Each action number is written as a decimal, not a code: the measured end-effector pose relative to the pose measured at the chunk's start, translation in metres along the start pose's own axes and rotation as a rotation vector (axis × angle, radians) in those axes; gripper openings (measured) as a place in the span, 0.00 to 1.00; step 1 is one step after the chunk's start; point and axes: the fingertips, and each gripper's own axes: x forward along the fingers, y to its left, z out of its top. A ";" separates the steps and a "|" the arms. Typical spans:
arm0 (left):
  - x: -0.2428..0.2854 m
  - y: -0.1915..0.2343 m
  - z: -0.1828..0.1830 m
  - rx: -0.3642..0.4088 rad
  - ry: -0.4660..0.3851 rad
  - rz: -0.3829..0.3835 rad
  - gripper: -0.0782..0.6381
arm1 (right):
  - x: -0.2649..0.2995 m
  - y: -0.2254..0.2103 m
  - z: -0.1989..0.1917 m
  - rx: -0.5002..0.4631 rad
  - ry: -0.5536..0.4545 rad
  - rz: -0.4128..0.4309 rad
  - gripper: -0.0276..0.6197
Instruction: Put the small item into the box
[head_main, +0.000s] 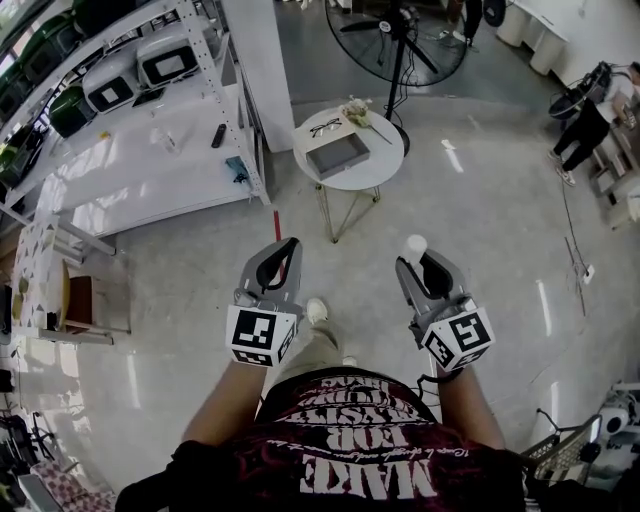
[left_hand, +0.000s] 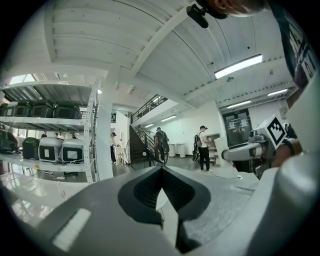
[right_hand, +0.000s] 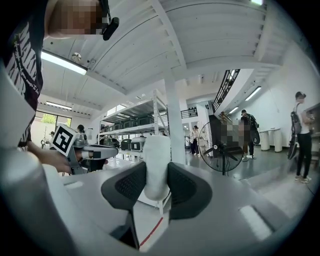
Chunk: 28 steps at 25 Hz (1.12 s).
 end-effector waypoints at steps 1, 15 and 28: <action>0.003 0.002 -0.001 -0.002 0.000 -0.003 0.11 | 0.003 -0.001 0.000 -0.003 0.003 0.002 0.29; 0.079 0.028 0.003 -0.016 -0.004 -0.079 0.11 | 0.074 -0.026 0.013 0.009 0.009 0.040 0.29; 0.153 0.075 -0.013 -0.067 0.033 -0.078 0.11 | 0.145 -0.071 -0.004 0.050 0.063 0.034 0.29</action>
